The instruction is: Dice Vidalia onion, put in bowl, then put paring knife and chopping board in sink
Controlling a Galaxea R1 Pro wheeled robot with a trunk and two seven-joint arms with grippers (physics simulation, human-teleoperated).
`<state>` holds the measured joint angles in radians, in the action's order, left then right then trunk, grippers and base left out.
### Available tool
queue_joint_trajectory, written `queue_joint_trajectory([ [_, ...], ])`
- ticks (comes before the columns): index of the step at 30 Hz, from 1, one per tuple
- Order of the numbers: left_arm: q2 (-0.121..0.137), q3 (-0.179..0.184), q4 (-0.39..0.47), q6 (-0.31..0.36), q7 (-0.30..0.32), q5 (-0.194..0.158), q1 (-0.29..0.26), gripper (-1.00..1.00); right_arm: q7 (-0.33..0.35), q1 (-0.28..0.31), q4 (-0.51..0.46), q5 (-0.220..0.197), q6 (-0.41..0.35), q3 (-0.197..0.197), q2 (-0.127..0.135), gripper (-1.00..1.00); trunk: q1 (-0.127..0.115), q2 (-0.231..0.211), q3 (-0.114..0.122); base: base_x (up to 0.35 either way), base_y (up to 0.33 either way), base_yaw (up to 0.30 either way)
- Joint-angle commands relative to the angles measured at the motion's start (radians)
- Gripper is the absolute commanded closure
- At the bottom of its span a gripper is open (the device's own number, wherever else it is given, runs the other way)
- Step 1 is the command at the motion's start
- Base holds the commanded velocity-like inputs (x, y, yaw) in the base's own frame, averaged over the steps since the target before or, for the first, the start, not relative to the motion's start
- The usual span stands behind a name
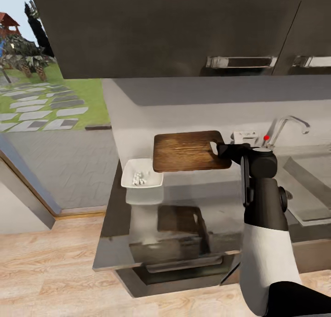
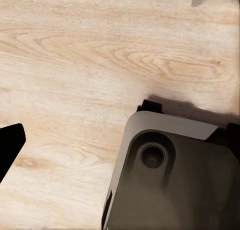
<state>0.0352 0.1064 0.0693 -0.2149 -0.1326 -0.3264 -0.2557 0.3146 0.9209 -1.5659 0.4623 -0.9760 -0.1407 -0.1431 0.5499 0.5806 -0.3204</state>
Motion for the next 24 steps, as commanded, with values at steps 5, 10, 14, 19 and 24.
queue_joint_trajectory([
  [5, 0.000, 0.009, 0.000, -0.003, -0.004, -0.007, 0.000, -1.00, 0.011, 0.001, -0.001, 0.009, -0.003, -0.001, 0.000, 1.00, 0.000, 0.001, -0.001, -0.253, -0.248, 0.000],
  [10, 0.000, 0.009, 0.000, -0.002, -0.004, -0.007, 0.000, -1.00, 0.011, -0.001, 0.001, 0.008, -0.003, 0.000, 0.000, 1.00, 0.000, 0.001, -0.001, -0.181, -0.296, 0.000],
  [14, 0.001, 0.009, 0.000, -0.002, -0.005, -0.007, 0.000, -1.00, 0.009, -0.002, 0.002, 0.008, -0.002, 0.000, 0.000, 1.00, 0.000, 0.001, -0.001, -0.135, -0.316, 0.000],
  [19, 0.003, 0.007, 0.000, -0.001, -0.005, -0.007, 0.000, -1.00, 0.004, -0.003, 0.009, 0.009, 0.001, -0.003, 0.000, 1.00, 0.000, 0.001, -0.001, -0.062, -0.330, 0.000],
  [24, 0.005, 0.007, 0.000, -0.001, -0.005, -0.007, 0.000, -1.00, 0.001, -0.004, 0.031, 0.009, 0.033, -0.080, 0.000, 1.00, 0.000, 0.001, -0.001, -0.006, -0.339, 0.000],
])
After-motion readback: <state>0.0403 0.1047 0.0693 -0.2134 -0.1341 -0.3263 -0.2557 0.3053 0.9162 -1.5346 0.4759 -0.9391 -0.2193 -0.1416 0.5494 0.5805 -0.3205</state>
